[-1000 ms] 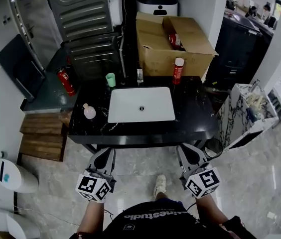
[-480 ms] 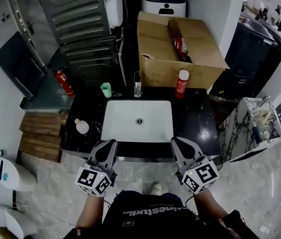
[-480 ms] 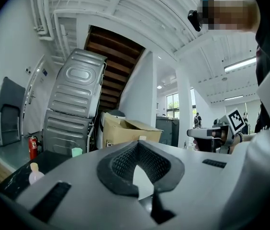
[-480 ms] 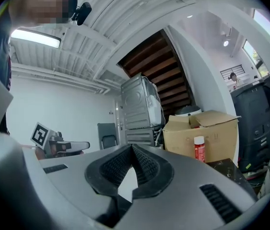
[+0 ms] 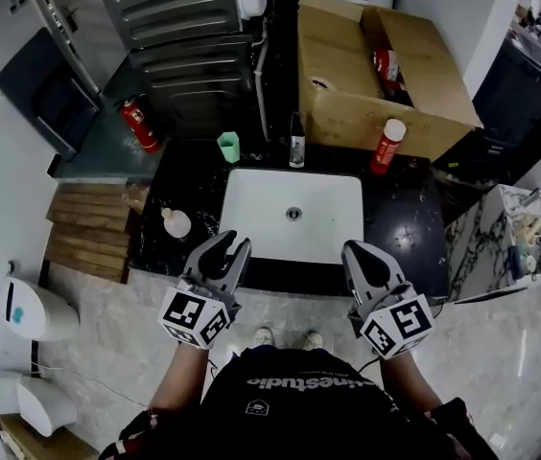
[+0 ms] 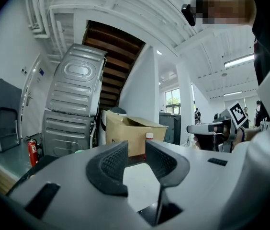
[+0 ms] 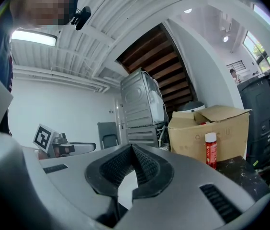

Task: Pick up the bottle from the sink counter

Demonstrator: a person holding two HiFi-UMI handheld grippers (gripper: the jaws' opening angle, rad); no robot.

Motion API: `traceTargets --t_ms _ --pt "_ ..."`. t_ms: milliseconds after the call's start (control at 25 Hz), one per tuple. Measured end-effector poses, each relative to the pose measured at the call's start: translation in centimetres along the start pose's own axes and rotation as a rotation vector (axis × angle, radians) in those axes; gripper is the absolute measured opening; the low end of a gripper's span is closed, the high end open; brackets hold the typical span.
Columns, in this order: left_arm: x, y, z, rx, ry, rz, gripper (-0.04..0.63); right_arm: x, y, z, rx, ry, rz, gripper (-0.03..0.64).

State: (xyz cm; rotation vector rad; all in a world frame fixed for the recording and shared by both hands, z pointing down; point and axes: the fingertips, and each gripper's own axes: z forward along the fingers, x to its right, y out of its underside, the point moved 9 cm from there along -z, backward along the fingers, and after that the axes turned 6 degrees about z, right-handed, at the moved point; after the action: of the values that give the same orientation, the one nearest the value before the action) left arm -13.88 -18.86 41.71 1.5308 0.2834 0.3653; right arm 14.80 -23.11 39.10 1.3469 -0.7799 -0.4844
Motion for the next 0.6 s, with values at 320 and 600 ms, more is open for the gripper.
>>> traceTargets --t_ms 320,600 --pt "-7.2 4.6 -1.3 -0.089 -0.101 0.026 0.224 -2.5 1.3 5.2 -0.033 -0.030 -0.004 0.038" --pt "-15.9 12.5 -4.0 -0.240 -0.275 0.010 0.229 -5.6 2.6 10.0 -0.064 -0.078 -0.013 0.038"
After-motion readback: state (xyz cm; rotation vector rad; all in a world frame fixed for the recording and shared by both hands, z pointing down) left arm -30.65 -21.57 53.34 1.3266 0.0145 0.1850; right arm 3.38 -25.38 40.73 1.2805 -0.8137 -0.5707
